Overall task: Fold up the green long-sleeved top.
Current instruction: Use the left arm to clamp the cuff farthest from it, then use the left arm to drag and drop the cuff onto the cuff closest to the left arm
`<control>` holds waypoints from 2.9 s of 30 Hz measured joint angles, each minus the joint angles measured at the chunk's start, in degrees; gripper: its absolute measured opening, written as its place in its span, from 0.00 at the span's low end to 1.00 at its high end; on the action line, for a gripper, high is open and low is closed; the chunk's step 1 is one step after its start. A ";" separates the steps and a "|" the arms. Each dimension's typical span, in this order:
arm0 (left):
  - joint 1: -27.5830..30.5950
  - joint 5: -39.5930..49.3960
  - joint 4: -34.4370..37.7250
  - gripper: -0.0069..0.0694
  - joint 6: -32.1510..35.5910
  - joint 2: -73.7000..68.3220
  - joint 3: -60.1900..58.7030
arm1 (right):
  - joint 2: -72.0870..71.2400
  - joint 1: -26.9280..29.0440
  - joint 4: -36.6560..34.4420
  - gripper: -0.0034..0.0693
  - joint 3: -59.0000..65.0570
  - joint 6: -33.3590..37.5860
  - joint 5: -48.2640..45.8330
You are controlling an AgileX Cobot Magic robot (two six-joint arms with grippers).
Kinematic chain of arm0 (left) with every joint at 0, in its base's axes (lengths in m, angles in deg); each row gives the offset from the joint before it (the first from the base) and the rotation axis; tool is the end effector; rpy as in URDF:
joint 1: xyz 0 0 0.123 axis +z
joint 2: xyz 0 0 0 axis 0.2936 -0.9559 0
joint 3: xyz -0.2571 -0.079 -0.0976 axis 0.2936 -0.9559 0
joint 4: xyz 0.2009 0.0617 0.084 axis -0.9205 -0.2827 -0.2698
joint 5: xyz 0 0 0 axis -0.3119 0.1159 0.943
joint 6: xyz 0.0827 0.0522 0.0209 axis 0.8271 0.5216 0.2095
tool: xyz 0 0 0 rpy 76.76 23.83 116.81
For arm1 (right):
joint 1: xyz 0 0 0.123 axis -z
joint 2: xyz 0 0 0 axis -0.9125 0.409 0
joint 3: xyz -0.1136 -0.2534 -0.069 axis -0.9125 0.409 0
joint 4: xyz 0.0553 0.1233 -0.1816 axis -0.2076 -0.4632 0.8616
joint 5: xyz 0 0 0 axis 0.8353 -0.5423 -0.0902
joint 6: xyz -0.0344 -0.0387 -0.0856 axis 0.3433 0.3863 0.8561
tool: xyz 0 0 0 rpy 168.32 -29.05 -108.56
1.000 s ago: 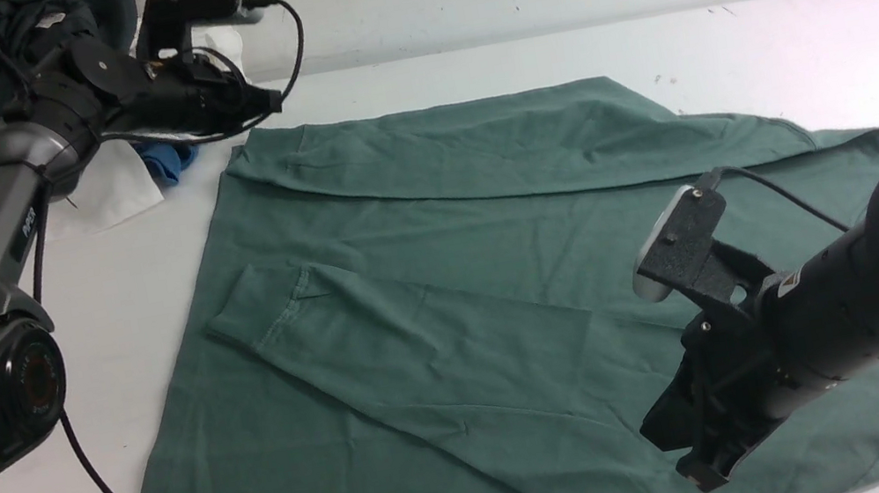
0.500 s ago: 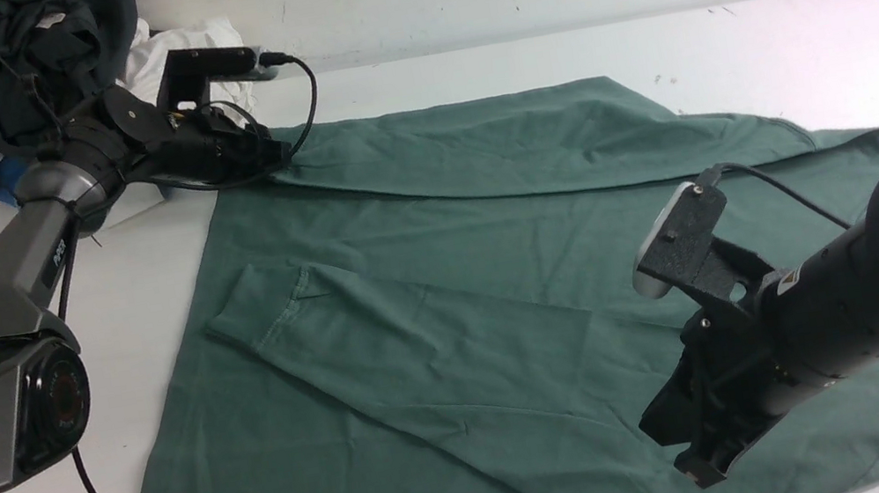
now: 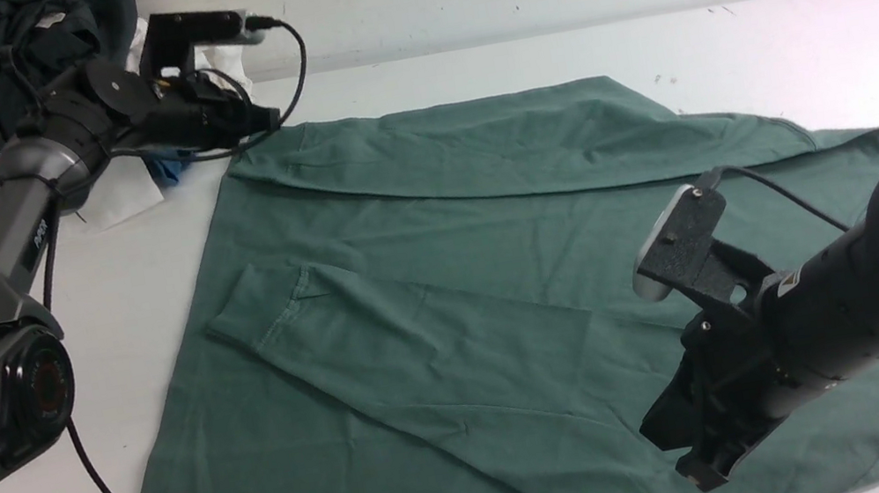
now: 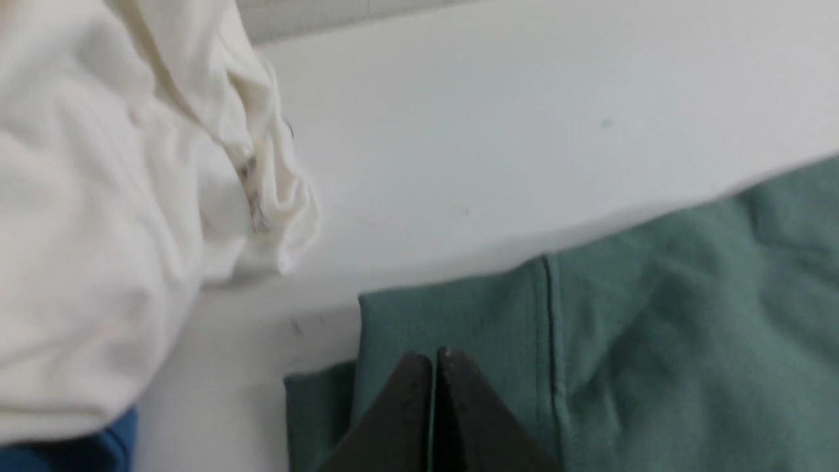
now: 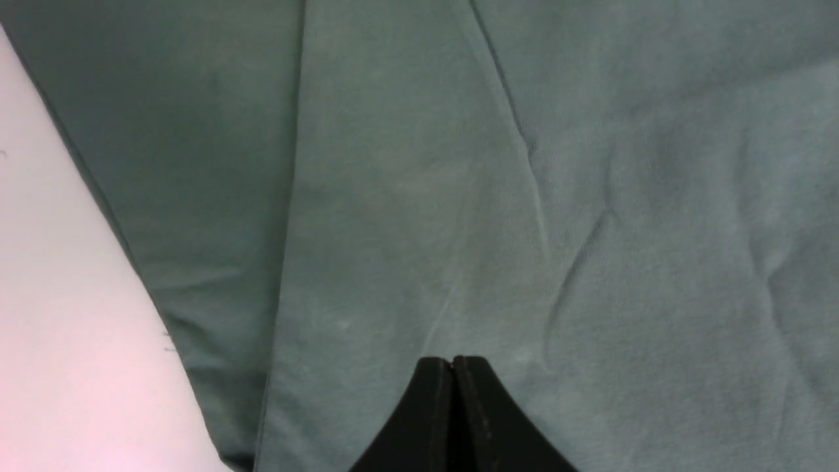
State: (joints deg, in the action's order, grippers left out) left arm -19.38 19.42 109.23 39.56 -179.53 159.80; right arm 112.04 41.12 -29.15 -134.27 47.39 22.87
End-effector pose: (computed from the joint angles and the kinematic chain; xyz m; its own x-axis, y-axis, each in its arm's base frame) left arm 0.5713 -0.0523 0.1765 -0.5462 0.0929 -0.8325 0.3193 0.9419 -0.1043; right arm 0.2270 0.1476 0.2037 -0.5550 -0.6752 -0.4859 -0.8191 0.5455 0.1776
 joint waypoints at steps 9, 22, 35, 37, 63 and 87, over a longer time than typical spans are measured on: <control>0.00 13.74 -0.01 0.18 -7.50 1.18 -0.01 | 0.00 0.00 0.05 0.03 0.00 0.00 -0.06; 0.00 7.06 -0.19 0.70 -9.34 -2.07 -0.01 | 0.00 0.00 0.05 0.03 0.00 0.18 0.45; 0.00 2.81 -0.36 0.14 -8.30 -2.95 -0.01 | 0.00 0.00 0.05 0.03 0.00 0.18 0.48; 0.00 2.81 -0.36 0.10 -7.60 -2.43 -0.01 | 0.00 0.00 0.05 0.03 0.00 0.18 0.48; -1.15 3.00 -9.67 0.25 5.56 -3.19 0.05 | 0.00 0.00 0.00 0.03 0.00 1.30 0.92; -1.44 33.29 -11.76 0.09 -6.03 13.53 -0.01 | -1.83 0.00 2.44 0.03 -0.30 -1.60 -2.32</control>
State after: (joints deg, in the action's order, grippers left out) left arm -20.82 52.72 97.46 33.53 -166.00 159.79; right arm 110.21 41.12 -26.70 -134.56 45.78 20.56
